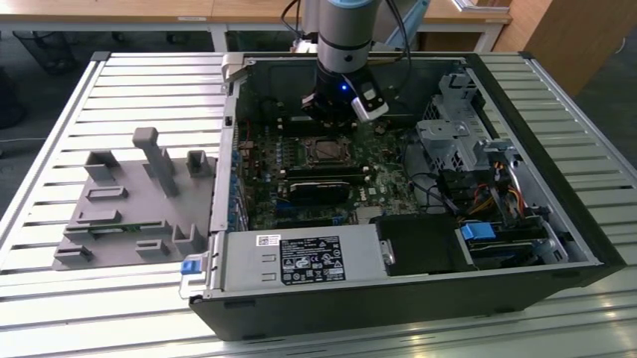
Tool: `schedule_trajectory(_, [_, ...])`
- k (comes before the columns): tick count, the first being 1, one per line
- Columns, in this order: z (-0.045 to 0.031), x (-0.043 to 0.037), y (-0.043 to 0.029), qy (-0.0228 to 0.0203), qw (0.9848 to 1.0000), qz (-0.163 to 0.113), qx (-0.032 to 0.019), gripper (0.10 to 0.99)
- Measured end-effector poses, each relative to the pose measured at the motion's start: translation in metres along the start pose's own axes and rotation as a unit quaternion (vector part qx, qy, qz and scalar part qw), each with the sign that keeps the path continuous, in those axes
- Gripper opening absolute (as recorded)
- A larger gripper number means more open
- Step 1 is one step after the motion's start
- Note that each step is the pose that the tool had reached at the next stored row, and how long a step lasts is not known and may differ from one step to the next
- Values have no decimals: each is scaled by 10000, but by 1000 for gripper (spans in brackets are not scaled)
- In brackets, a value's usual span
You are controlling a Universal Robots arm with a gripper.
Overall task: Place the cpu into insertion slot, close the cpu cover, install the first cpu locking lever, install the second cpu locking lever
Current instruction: 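Install the first cpu locking lever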
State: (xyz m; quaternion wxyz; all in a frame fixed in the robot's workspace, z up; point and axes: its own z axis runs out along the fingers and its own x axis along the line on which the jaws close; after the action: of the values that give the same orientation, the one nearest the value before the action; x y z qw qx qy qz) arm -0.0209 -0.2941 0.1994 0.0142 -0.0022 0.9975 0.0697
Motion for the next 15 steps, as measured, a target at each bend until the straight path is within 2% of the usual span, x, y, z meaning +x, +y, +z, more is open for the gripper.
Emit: schedule_trajectory(15, [-4, 0, -5, 0, 10000, 0, 4, 106])
